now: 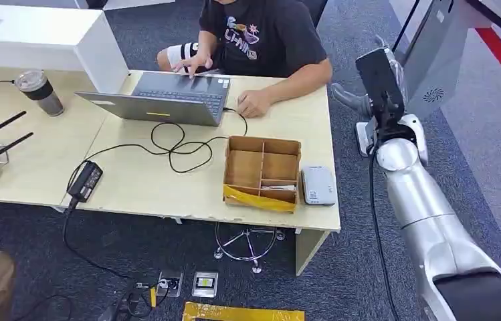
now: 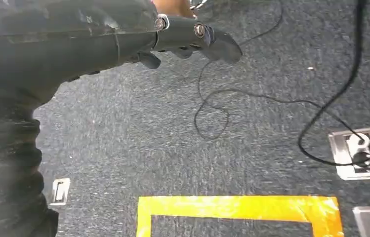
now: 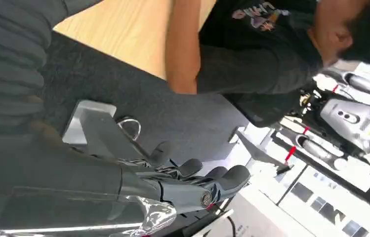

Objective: Pass the card to the sensor for recognition and then transmit it.

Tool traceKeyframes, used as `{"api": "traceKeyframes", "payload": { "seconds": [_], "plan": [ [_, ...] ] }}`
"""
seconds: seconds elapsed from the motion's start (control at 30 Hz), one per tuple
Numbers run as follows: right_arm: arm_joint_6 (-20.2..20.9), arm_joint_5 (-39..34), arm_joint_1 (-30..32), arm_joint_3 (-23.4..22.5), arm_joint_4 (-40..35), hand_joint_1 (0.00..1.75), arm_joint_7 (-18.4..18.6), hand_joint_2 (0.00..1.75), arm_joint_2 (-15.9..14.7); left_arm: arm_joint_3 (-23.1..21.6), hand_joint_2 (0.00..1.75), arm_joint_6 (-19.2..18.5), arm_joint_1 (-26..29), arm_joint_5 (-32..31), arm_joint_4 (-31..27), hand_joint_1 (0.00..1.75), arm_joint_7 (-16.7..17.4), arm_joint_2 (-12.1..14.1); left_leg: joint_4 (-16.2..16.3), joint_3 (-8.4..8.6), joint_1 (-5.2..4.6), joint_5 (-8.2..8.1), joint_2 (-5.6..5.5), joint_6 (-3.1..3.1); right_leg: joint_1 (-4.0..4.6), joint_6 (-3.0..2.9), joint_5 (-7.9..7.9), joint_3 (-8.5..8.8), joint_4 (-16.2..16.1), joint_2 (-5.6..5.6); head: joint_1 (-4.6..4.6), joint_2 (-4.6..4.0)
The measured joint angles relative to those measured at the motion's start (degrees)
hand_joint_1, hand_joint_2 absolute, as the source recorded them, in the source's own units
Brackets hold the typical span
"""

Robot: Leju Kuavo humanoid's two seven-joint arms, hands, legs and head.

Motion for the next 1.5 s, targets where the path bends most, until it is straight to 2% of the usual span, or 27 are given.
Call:
{"api": "traceKeyframes", "payload": {
  "seconds": [0.07,0.17,0.27,0.47,0.63,0.93,1.13,1.5],
  "plan": [
    [-0.8,-1.7,3.5,-1.0,-5.3,0.00,3.4,1.75,-0.9,0.0,1.75,0.2,0.6,0.3,0.0,0.00,0.0,0.1,0.0,0.07,0.00,0.00,-0.01,0.00,0.01,0.00,0.00,0.07,0.0,-0.01,0.02,0.00],
    [-1.2,-2.9,10.6,-2.7,-18.7,0.00,9.1,1.75,-3.6,0.0,1.75,0.3,1.9,0.7,0.1,0.00,0.0,0.6,0.0,0.01,-0.02,-0.01,-0.02,0.01,-0.03,0.00,0.00,0.02,0.0,-0.02,0.00,-0.02],
    [-1.5,-3.1,14.5,-4.8,-28.8,0.00,11.8,1.75,-5.8,0.0,1.75,0.6,2.7,1.2,0.1,0.00,-0.3,0.9,0.0,0.01,-0.04,-0.02,-0.01,0.01,-0.05,0.00,0.00,-0.01,0.0,-0.01,-0.02,-0.02],
    [-1.4,-4.6,24.1,-9.8,-46.6,0.00,14.0,1.75,-9.0,0.1,1.75,1.4,4.6,3.2,0.2,0.00,-1.2,0.8,0.0,0.02,-0.04,-0.06,0.05,0.02,-0.05,0.00,0.00,-0.01,-0.1,0.01,-0.04,0.00],
    [-0.3,-4.9,28.9,-11.4,-55.1,0.00,13.4,1.75,-9.7,0.1,1.75,1.5,4.8,3.3,0.2,0.00,-1.3,0.6,0.0,0.06,-0.01,-0.05,0.04,0.01,-0.02,0.00,0.00,0.04,0.0,0.00,0.00,-0.02],
    [3.7,2.7,33.9,-9.9,-61.6,0.00,10.6,1.75,-9.4,0.1,1.75,1.6,4.7,2.9,0.2,0.00,-1.7,0.3,0.0,0.03,-0.01,-0.04,0.03,0.02,-0.02,0.00,0.00,0.08,0.0,-0.02,0.00,-0.02],
    [5.0,14.1,36.2,-3.2,-61.7,0.00,7.1,1.75,-6.7,0.1,1.75,1.7,4.5,2.8,0.2,0.00,-2.0,0.2,0.0,0.02,0.00,-0.04,0.02,0.02,0.00,-0.01,-0.01,0.08,0.0,-0.01,0.00,0.00],
    [6.2,19.9,36.9,7.1,-57.0,0.00,5.8,1.75,-3.0,0.1,1.75,2.4,4.3,3.5,0.2,0.00,-2.0,-0.2,-0.1,0.00,0.00,-0.02,0.01,0.00,0.01,-0.01,-0.01,0.09,0.0,-0.03,0.00,-0.02]
  ]
}}
